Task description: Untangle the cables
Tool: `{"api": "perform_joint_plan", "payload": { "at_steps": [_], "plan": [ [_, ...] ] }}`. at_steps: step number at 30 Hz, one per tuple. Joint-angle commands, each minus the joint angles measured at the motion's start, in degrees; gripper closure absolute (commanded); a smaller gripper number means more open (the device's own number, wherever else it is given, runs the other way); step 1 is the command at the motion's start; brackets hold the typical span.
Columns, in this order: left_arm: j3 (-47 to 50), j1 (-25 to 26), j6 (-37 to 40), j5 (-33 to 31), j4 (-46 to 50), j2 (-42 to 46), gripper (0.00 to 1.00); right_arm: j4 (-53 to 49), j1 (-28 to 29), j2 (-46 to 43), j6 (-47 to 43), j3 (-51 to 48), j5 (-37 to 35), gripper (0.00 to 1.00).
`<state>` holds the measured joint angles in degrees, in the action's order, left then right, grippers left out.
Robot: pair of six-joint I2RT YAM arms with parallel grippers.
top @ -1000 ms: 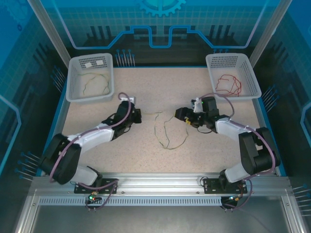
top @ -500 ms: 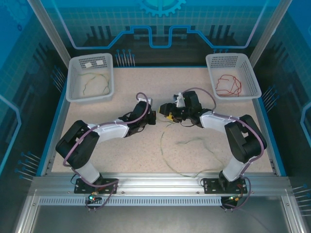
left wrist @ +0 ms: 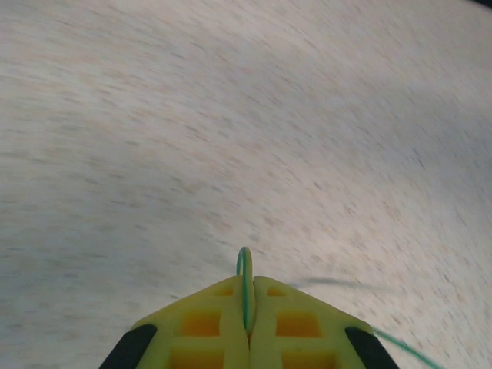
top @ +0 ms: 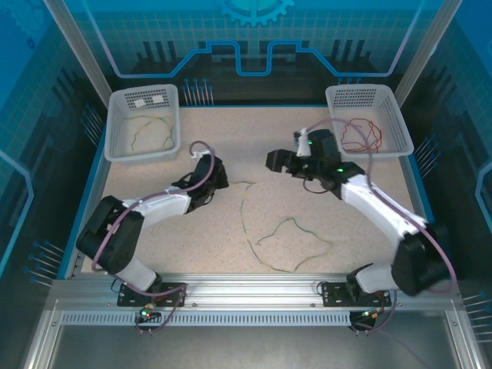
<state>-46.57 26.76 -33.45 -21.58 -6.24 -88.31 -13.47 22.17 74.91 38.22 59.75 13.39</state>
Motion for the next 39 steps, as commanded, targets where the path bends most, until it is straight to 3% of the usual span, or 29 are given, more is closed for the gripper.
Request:
{"api": "perform_joint_plan", "payload": {
  "at_steps": [1,6,12,19,26,32,36,39],
  "plan": [
    [1.8,-2.5,-4.2,-7.0,4.3,5.5,1.00,-8.0,-4.9,-6.4,-1.1,-1.6,-2.6,0.09],
    [2.1,-3.4,-5.0,-9.4,6.3,9.2,1.00,-16.2,-4.4,-8.5,2.6,-1.4,4.2,0.09],
    [2.8,-3.0,-5.2,-8.5,4.6,8.5,1.00,-1.9,5.1,-5.4,10.1,-7.5,12.1,0.07],
    [2.1,-1.3,-3.9,-9.4,4.6,7.7,1.00,2.0,8.9,6.4,10.6,-7.2,12.8,0.00],
    [2.1,-0.9,-3.6,-9.5,4.5,6.9,1.00,20.9,13.7,12.5,13.2,-10.5,17.5,0.00],
    [1.9,-0.3,-3.1,-9.5,3.8,5.6,1.00,21.7,18.5,21.8,10.1,-4.3,17.5,0.00],
    [1.9,-0.1,-2.1,-9.3,3.2,5.3,1.00,17.9,21.2,25.4,7.3,0.5,14.3,0.16],
    [2.3,-0.1,-1.8,-9.3,3.0,5.3,1.00,17.1,20.9,25.9,8.2,1.6,13.6,0.54]
  ]
}}
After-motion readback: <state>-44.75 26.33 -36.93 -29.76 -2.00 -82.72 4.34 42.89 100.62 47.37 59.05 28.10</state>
